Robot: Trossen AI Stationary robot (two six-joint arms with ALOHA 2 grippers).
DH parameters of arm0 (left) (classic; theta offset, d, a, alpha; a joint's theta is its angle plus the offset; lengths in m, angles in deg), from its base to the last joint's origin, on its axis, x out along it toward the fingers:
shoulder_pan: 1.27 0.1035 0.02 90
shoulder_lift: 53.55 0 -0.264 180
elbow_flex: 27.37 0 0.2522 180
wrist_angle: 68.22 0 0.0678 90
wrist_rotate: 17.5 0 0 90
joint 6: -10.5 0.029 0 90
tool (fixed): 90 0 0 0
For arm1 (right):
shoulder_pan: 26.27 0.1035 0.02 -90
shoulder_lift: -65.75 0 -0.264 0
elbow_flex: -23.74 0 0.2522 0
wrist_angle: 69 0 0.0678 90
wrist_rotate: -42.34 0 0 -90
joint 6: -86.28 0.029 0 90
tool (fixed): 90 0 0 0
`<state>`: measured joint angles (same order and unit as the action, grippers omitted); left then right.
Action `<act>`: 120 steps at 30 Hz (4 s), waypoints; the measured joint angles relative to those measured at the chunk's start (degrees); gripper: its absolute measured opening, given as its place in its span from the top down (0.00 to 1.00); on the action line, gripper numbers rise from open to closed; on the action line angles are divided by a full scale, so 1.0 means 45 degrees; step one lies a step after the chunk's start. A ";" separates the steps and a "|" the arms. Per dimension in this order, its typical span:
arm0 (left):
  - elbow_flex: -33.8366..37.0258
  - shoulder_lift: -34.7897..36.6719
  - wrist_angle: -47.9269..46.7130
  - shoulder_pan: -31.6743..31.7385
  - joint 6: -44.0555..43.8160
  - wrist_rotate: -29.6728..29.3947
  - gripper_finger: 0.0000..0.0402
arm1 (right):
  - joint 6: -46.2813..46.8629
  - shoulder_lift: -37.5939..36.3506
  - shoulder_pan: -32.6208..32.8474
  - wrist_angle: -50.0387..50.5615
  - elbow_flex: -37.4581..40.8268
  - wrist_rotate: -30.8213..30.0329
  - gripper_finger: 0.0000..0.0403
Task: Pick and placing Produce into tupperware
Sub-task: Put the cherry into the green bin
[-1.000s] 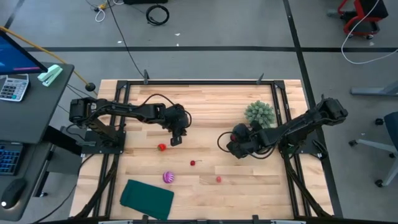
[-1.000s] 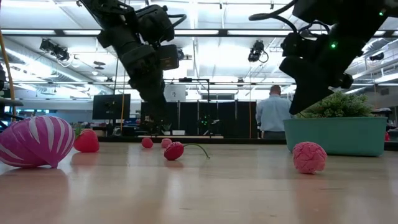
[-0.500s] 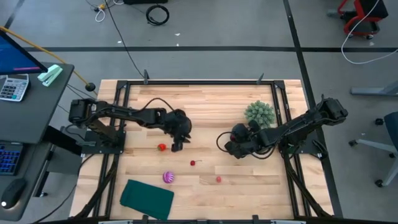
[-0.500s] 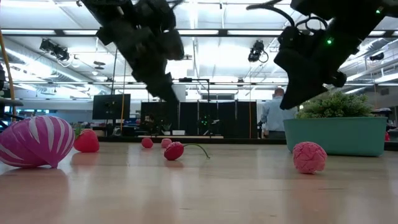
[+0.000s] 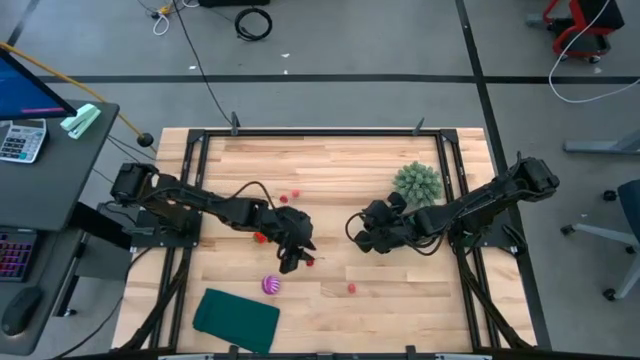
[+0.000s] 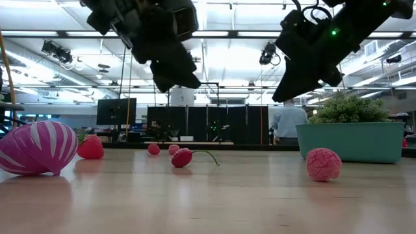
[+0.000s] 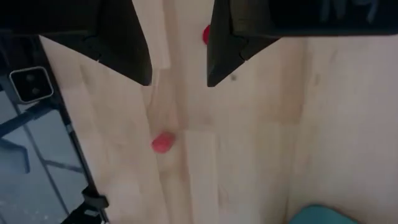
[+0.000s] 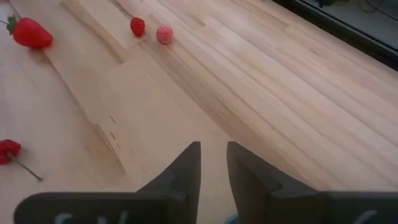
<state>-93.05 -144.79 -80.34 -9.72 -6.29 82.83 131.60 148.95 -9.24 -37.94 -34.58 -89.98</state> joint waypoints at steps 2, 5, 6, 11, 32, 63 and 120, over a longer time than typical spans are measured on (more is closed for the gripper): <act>-0.0005 -0.0379 0.0556 -0.0121 -0.0573 -0.0035 0.60 | -0.0023 0.0000 -0.0001 -0.0017 0.0001 0.0022 0.79; -0.0005 -0.1107 0.0895 -0.0135 -0.1616 -0.0039 0.60 | -0.0051 0.0000 -0.0010 -0.0014 0.0001 0.0032 0.79; -0.0005 -0.1337 0.0998 -0.0128 -0.1900 -0.0046 0.60 | -0.0106 0.0000 -0.0010 -0.0026 -0.0001 0.0037 0.79; -0.0309 -0.2392 0.1090 -0.0117 -0.2127 -0.0047 0.62 | -0.0423 0.0000 -0.0010 -0.0053 -0.0004 0.0037 0.79; -0.2064 -0.4231 -0.1015 -0.0339 0.1307 -0.1225 0.67 | -0.0991 -0.0005 -0.0010 -0.0069 -0.0009 0.0037 0.78; -0.2047 -0.4197 -0.1778 -0.0358 0.2807 -0.2120 0.97 | -0.0988 -0.0005 -0.0010 -0.0053 -0.0009 0.0037 0.78; -0.8456 -0.9926 0.7168 0.3599 0.1705 0.2528 0.88 | 0.4914 -0.2584 0.7329 0.5916 -0.0009 -0.2266 0.80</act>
<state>-131.11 -189.46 -48.08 6.47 1.38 94.21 153.72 137.32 23.75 -11.31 -34.62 -100.17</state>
